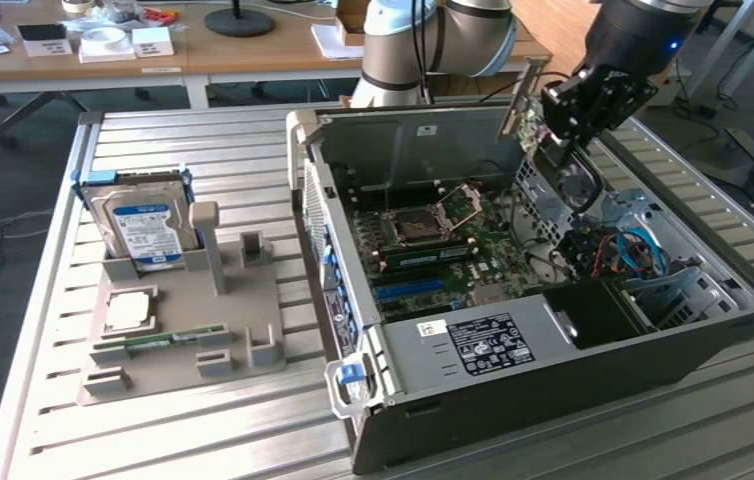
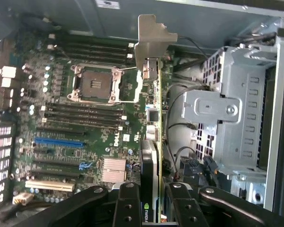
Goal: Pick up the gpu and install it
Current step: 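Insert the gpu into the slot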
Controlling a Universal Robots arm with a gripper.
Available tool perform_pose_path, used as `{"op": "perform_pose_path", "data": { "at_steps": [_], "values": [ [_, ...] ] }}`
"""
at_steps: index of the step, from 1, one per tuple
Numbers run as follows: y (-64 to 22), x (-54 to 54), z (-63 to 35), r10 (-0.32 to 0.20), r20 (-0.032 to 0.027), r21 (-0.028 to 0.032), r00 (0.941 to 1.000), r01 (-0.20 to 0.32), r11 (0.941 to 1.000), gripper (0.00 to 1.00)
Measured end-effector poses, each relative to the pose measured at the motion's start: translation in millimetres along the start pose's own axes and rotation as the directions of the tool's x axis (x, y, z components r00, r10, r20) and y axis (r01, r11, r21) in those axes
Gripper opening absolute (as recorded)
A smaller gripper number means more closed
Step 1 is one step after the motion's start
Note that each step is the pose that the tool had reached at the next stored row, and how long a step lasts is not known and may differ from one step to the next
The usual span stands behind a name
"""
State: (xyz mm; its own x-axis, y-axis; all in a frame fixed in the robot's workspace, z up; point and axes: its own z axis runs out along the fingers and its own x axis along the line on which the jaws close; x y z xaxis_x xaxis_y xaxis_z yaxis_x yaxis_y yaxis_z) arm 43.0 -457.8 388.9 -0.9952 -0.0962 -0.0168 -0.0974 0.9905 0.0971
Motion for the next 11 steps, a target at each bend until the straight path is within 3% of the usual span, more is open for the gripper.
{"op": "perform_pose_path", "data": {
  "at_steps": [6,11],
  "values": [
    [0.0,0.0,0.1,-0.099,-0.0097,-0.0021,0.995,0.099,0.995,0.26],
    [0.0,0.1,0.4,-0.189,-0.0182,-0.0049,0.9819,0.189,0.9821,0.26]
  ]
}}
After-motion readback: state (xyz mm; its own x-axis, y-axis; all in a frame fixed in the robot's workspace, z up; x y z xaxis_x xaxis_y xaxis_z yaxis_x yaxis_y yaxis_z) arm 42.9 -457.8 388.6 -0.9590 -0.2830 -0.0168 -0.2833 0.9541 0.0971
